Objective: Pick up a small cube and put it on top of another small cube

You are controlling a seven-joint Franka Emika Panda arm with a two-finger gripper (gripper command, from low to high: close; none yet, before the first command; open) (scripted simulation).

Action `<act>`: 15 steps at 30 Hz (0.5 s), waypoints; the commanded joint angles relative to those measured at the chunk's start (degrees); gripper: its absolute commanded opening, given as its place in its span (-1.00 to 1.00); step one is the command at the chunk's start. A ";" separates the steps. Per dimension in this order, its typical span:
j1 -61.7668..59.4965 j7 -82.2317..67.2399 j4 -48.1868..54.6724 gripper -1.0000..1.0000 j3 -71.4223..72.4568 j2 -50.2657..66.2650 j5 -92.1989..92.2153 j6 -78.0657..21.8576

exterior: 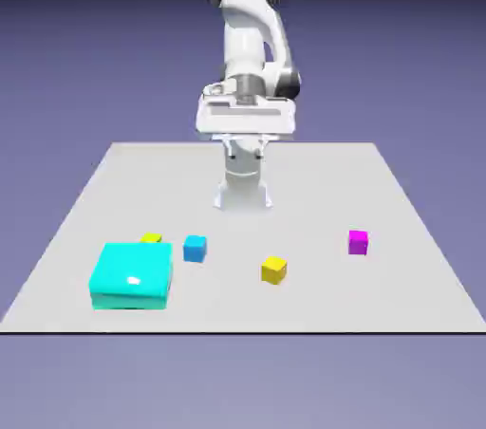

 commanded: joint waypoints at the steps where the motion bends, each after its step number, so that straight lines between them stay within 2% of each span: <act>1: 1.41 -1.12 0.61 0.00 -0.53 2.08 -0.90 -1.70; 15: 21.12 -16.85 9.18 0.00 -7.92 31.15 -13.53 -25.51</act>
